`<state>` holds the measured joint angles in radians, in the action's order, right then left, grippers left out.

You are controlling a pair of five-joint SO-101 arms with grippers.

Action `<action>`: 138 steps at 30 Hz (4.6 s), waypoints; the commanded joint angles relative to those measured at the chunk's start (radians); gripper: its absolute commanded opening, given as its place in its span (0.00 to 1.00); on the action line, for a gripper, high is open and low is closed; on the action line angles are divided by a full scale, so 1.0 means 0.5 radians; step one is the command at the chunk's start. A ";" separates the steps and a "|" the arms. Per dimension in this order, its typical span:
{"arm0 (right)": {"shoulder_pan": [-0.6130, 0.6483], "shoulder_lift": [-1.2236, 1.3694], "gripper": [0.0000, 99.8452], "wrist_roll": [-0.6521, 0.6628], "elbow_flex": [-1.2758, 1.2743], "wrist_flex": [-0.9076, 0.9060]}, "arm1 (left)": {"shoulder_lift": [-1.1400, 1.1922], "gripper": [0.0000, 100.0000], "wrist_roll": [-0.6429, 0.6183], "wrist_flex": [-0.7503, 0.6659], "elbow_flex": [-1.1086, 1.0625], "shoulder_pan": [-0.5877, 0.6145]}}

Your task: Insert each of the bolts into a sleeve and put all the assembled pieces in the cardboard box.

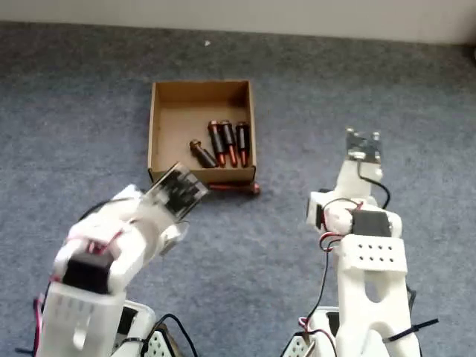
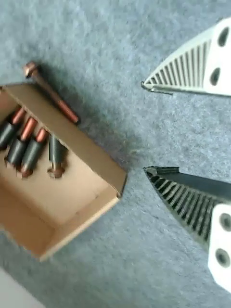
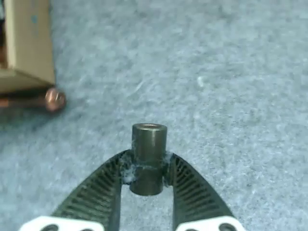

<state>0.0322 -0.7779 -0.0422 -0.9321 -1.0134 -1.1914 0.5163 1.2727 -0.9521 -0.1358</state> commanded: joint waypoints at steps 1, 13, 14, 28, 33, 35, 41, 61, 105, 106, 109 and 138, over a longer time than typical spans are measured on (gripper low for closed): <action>-0.143 -0.017 0.00 -0.138 -0.005 0.167 | 0.652 0.25 0.034 -0.009 0.385 -0.262; -0.462 0.161 0.00 -0.193 0.008 0.247 | 2.030 0.31 0.061 -0.012 1.275 -0.631; -0.468 0.161 0.00 -0.190 0.008 0.247 | 2.128 0.31 0.064 -0.012 1.352 -0.646; -0.502 0.161 0.00 -0.181 0.011 0.250 | 3.211 0.31 0.273 -0.080 2.272 -0.548; -0.502 0.161 0.00 -0.181 0.011 0.250 | 3.537 0.31 0.273 -0.077 2.582 -0.471; -0.499 0.161 0.00 -0.181 0.011 0.250 | 3.666 0.31 0.273 -0.068 2.690 -0.440; -0.496 0.161 0.00 -0.181 0.008 0.250 | 3.902 0.23 0.442 0.009 2.846 -0.400; -0.496 0.149 0.00 -0.181 -0.002 0.250 | 3.920 0.20 0.482 0.203 2.846 -0.333; 0.370 -1.229 0.00 -0.181 -0.244 0.072 | 0.895 0.00 -0.589 -0.190 1.014 -0.446; 0.416 -1.250 0.00 -0.181 -0.244 0.081 | 0.815 0.00 -0.626 -0.218 0.953 -0.446; 0.554 -1.336 0.00 -0.181 -0.305 0.155 | 0.594 0.00 -0.779 -0.279 0.821 -0.446; 1.499 -2.113 0.00 0.338 -1.524 1.570 | -0.582 0.00 -1.559 -0.859 0.078 -0.634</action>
<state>0.7672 -1.8182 0.1189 -1.6655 -0.3168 -1.4707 -0.2524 0.8753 -0.9183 -0.4058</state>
